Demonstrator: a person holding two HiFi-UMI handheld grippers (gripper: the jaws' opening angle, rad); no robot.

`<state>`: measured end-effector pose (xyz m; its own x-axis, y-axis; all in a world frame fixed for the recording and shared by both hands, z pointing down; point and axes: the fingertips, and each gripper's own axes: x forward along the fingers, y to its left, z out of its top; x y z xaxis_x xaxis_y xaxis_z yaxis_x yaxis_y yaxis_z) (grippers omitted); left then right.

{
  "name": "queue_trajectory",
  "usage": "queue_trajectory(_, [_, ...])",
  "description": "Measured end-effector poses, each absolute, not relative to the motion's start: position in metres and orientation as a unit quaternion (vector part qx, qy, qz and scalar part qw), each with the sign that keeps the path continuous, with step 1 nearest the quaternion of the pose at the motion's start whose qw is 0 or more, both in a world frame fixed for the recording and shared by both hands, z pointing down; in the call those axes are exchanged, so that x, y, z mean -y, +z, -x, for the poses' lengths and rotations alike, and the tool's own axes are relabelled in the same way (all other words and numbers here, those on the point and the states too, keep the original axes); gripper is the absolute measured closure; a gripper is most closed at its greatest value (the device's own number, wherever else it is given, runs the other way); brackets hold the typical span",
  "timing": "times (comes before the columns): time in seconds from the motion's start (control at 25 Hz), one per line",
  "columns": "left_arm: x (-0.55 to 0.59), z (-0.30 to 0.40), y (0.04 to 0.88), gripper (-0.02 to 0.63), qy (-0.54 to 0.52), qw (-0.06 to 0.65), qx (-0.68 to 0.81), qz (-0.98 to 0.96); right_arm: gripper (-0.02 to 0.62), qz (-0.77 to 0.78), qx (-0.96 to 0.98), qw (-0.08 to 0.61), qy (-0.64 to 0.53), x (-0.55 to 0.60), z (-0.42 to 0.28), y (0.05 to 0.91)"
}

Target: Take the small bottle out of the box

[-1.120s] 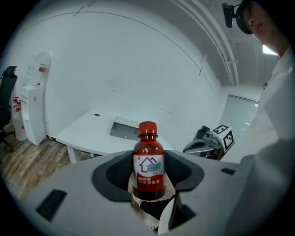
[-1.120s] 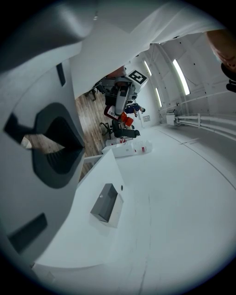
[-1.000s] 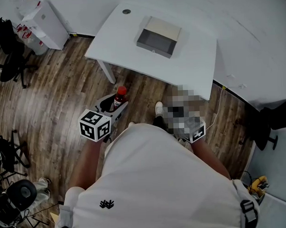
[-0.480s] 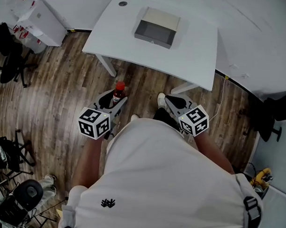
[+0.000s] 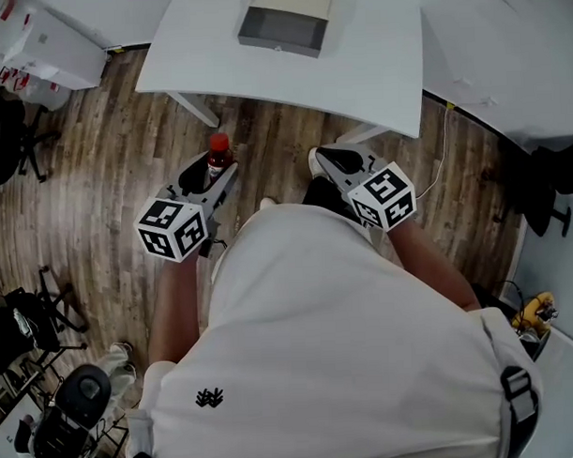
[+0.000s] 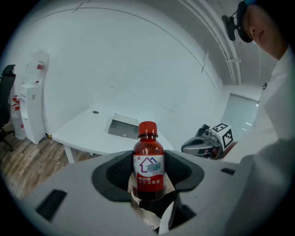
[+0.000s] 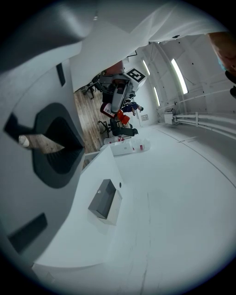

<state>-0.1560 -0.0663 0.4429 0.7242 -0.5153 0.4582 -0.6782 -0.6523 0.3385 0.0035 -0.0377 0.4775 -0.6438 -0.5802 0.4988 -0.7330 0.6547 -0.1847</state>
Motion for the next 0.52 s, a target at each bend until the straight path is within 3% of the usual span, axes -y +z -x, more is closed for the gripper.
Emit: queue_trajectory(0.52, [0.113,0.108,0.454,0.390,0.177,0.264,0.335,-0.887,0.589,-0.360,0.888,0.202,0.205,0.082,-0.045,0.485])
